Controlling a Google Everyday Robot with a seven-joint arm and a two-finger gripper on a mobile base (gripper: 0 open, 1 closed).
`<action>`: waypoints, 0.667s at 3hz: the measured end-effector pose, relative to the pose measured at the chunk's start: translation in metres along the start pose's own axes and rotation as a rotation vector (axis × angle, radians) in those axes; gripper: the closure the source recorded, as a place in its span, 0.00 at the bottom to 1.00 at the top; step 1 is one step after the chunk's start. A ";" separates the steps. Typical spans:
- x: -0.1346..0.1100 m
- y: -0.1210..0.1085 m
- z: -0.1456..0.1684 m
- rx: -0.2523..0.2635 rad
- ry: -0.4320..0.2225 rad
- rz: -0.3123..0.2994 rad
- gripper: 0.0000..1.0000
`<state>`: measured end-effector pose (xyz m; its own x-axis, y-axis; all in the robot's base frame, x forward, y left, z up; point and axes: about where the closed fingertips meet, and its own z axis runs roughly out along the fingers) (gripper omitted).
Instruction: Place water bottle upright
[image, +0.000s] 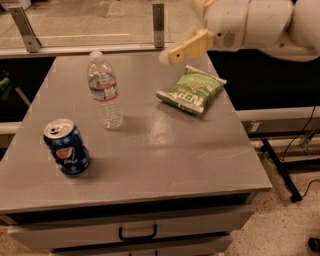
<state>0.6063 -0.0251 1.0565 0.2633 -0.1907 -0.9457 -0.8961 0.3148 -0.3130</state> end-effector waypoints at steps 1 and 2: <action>-0.058 -0.038 -0.071 0.138 0.148 -0.150 0.00; -0.074 -0.053 -0.093 0.195 0.156 -0.183 0.00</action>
Offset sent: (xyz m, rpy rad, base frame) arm -0.0063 -0.0549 0.0582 -0.1278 -0.0944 -0.1291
